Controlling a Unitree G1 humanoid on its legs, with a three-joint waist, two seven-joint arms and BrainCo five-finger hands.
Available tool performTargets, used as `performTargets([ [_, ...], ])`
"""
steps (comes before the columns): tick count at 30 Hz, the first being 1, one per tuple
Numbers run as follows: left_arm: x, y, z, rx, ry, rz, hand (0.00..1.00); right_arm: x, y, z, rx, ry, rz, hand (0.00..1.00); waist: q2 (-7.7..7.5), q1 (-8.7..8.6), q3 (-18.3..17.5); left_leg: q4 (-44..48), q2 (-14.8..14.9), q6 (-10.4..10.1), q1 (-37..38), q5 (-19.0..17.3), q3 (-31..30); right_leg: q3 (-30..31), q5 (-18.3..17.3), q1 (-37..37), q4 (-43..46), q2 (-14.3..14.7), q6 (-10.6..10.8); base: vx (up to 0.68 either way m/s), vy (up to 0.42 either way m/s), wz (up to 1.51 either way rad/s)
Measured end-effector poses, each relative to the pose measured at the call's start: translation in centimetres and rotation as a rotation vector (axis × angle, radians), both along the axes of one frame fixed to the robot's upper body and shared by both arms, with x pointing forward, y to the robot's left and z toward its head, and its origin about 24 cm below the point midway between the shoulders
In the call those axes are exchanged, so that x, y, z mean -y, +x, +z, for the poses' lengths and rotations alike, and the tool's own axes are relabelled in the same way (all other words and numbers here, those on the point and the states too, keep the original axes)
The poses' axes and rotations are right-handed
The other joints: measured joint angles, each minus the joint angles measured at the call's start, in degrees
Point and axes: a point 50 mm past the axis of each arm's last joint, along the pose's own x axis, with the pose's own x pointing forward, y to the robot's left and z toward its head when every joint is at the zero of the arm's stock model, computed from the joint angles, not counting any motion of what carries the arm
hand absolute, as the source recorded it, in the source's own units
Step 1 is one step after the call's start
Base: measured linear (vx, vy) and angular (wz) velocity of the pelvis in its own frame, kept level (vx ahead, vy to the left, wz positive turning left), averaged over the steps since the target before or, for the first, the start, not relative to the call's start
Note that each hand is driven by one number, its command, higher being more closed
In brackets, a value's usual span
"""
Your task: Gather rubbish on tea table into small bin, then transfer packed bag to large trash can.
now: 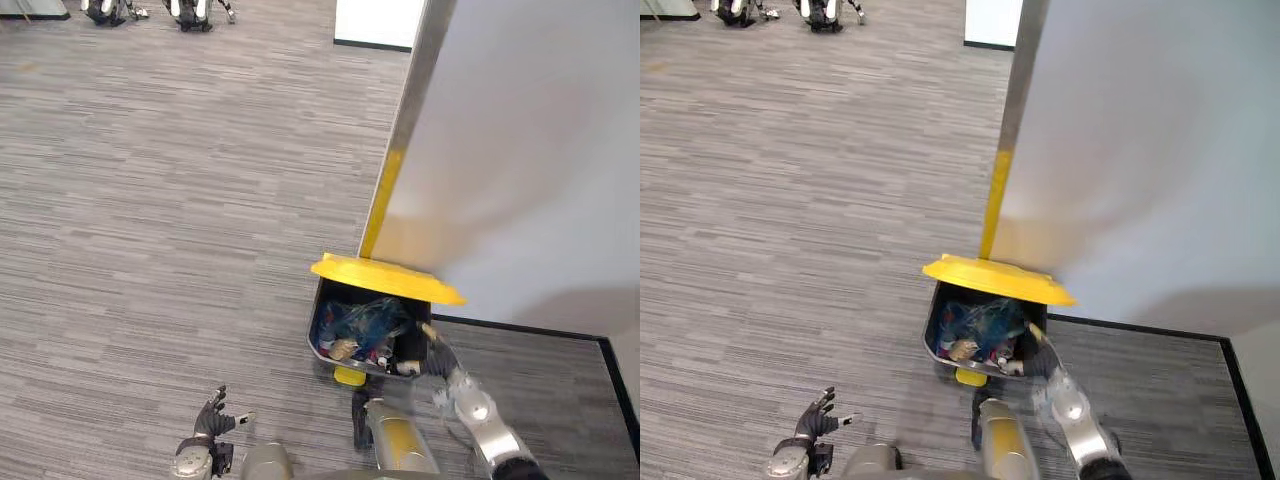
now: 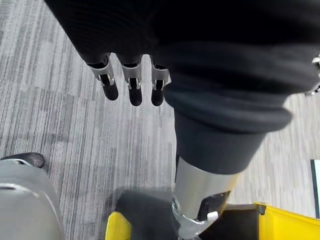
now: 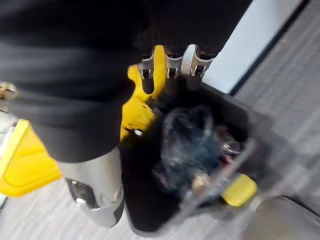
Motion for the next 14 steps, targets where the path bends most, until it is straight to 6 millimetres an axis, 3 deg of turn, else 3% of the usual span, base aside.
performTargets([
  [2, 0.5, -1.1, -0.4, -0.022, -0.021, 0.028, 0.0, -0.4, -3.4, -2.3, -0.135, 0.031, -0.025, 0.0, -1.11, 0.08, -1.0, -1.5, 0.1, -1.4, 0.0, 1.9, 0.5, -0.2, -4.1, 5.1, 1.3, -3.6, 1.8, -0.08, -0.204, -0.27],
  [3, 0.2, -1.1, -0.4, -0.015, -0.029, 0.073, 0.0, -0.3, -4.9, -3.3, -0.207, 0.04, -0.052, 0.0, -1.43, 0.66, -1.6, -3.1, 0.0, -2.7, -0.5, 3.1, 1.6, -1.9, -6.8, 6.8, -5.5, -2.8, 3.6, -0.05, -0.202, -0.57],
  [4, 0.7, -1.3, -0.5, -0.021, -0.046, 0.086, 0.0, 0.0, -5.1, -3.4, -0.213, 0.038, -0.07, 0.0, -0.45, 0.74, -2.1, -4.5, 0.6, -2.9, -0.6, 3.5, 1.9, -1.9, -6.8, 7.3, -9.1, -1.5, 3.6, -0.09, -0.171, -0.93],
  [5, 1.4, -1.3, -0.7, -0.023, -0.073, 0.097, 0.0, 0.9, -5.3, -3.6, -0.228, 0.024, -0.104, 0.0, 0.44, 0.86, -2.7, -7.5, 0.5, -2.5, -1.1, 4.4, 1.3, -1.5, -6.2, 9.0, -17.1, 0.5, 1.8, -0.11, -0.091, -0.94],
  [6, 1.9, -1.3, -0.8, -0.026, -0.087, 0.101, 0.0, 1.5, -5.5, -3.9, -0.248, 0.012, -0.126, 0.0, 1.62, 1.03, -3.1, -9.1, 0.7, -2.4, -0.9, 5.4, 0.4, -1.1, -5.3, 10.0, -22.3, 1.8, -1.3, -0.15, -0.091, -0.9],
  [7, 2.6, -1.0, -1.0, -0.027, -0.106, 0.09, 0.0, 2.0, -6.4, -4.5, -0.297, 0.006, -0.156, 0.0, 2.06, 0.23, -3.2, -10.7, 1.0, -1.8, -0.5, 6.4, -0.4, -1.1, -3.5, 10.8, -25.0, 2.9, -1.8, -0.12, -0.043, -0.49],
  [10, 3.7, -0.7, -1.0, -0.021, -0.134, 0.081, 0.0, 2.4, -8.1, -5.0, -0.35, 0.005, -0.204, 0.0, 1.91, -0.23, -4.1, -13.2, 1.1, -1.7, 1.1, 8.0, -0.9, -1.0, -2.2, 12.1, -27.6, 3.8, -1.6, -0.1, -0.034, -0.15],
  [11, 3.7, -0.6, -1.0, -0.019, -0.132, 0.079, 0.0, 2.6, -8.3, -5.0, -0.357, 0.003, -0.213, 0.0, 2.61, -0.33, -4.7, -14.0, 1.1, -1.6, 1.3, 8.2, -0.9, -1.0, -1.4, 12.7, -29.0, 3.9, -1.3, -0.05, 0.012, 0.0],
  [14, 3.0, -1.2, -1.1, -0.04, -0.112, 0.083, 0.0, 2.7, -8.7, -5.2, -0.374, 0.0, -0.225, 0.0, 2.29, -0.05, -5.4, -15.1, 0.5, -1.2, 1.2, 9.0, -0.6, -0.9, 0.2, 13.4, -31.8, 3.6, -0.5, -0.03, 0.057, 0.01],
])
